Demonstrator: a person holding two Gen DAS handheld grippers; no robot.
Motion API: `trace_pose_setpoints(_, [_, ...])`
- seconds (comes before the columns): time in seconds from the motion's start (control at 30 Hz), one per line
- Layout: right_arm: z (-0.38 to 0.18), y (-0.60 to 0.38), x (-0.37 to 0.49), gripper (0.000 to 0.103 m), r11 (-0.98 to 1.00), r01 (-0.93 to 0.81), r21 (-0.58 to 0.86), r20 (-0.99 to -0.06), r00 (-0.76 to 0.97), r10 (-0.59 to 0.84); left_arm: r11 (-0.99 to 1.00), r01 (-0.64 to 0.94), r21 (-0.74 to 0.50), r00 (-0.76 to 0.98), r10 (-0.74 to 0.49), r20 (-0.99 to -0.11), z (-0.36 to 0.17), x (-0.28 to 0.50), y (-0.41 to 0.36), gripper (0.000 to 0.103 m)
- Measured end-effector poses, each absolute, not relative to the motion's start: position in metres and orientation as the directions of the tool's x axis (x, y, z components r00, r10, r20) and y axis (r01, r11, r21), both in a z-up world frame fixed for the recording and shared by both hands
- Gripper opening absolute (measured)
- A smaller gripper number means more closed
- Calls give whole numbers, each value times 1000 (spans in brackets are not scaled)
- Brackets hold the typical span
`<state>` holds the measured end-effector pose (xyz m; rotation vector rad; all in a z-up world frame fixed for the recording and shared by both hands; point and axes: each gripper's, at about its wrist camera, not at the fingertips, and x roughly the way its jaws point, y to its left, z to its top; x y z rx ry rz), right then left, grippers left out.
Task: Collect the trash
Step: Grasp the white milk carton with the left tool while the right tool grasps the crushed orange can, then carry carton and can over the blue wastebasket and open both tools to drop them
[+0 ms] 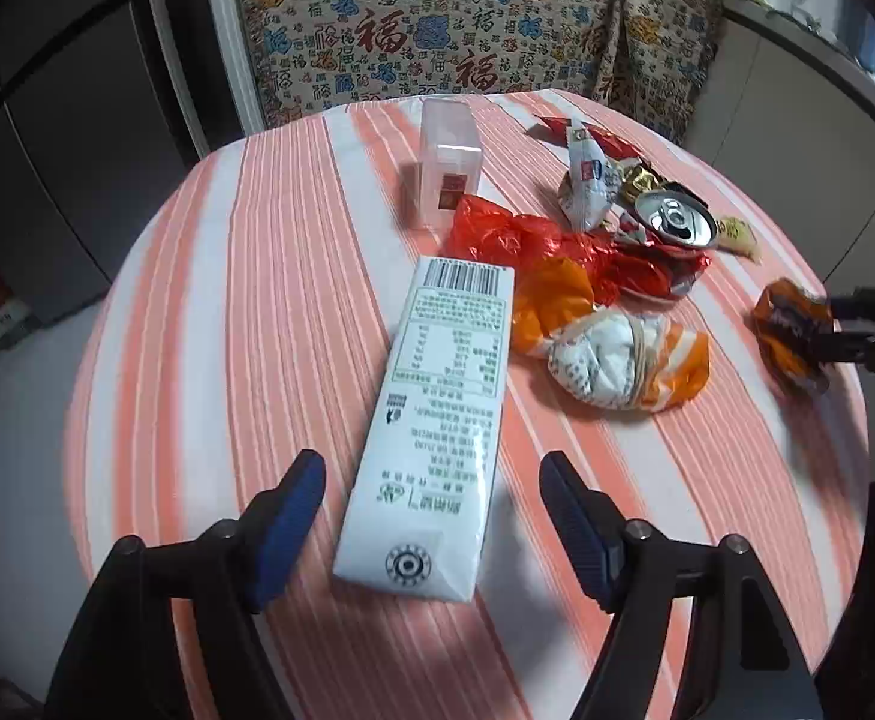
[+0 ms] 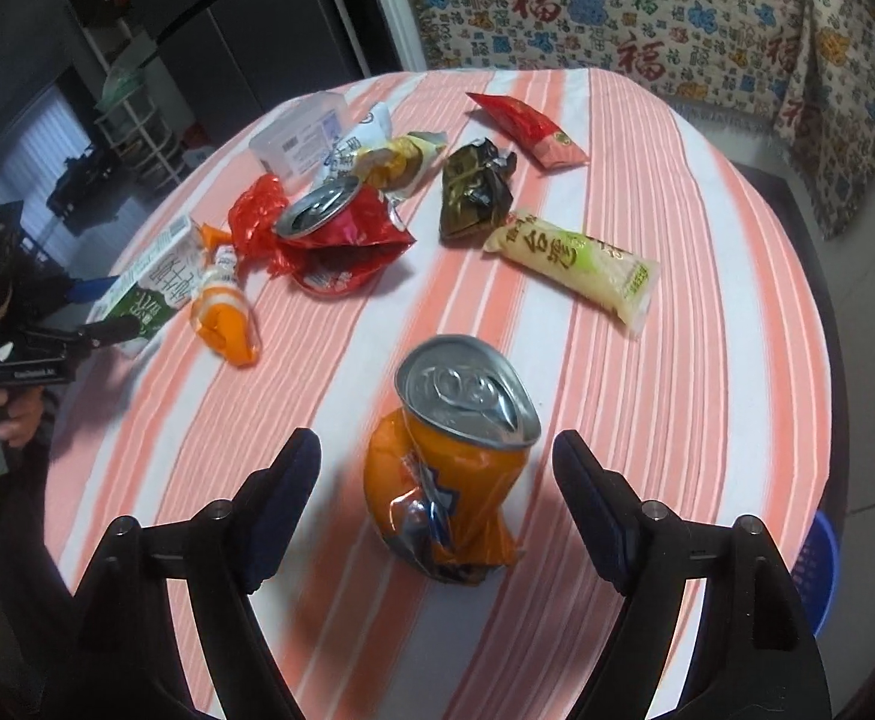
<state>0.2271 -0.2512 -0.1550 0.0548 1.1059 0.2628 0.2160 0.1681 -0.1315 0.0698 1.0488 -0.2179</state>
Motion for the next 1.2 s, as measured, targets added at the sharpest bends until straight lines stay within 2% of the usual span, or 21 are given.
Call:
trace_pose_setpoints(0.03, [-158,-252,231,60,970,-167,179,-888,397,232,976,207,-69,473,-161,-866,-132,217,170,42])
trace_pose_setpoints(0.07, [-159,-254,233,41,971,-154,183,-891,392,230,977,193,-88,464,-170,-869,-132,216,174,41])
trace_pose_setpoints(0.2, [-147,-261,221,40,969,-137,203,-866,437,244,988,133,-77,503,-134,-854,-122,197,184,40])
trace_pose_setpoints(0.37, [-127,-268,195,40,964,-157,215,-830,490,265,983,82,-163,571,-180,-801,-94,160,188,40])
trace_pose_setpoints(0.57, [-109,-286,175,40,962,-136,237,-794,544,272,976,107,-190,612,-216,-761,-59,144,142,40])
trace_pose_setpoints(0.7, [-92,-320,154,40,969,-83,234,-768,595,236,958,195,-208,616,-285,-735,-39,145,83,40])
trace_pose_setpoints(0.87, [-76,-385,120,40,982,38,183,-758,642,117,910,351,-220,575,-396,-716,-29,155,-15,40])
trace_pose_setpoints(1.2, [-91,-506,76,40,949,295,111,-796,598,-92,798,565,-207,447,-508,-737,-56,169,-222,40])
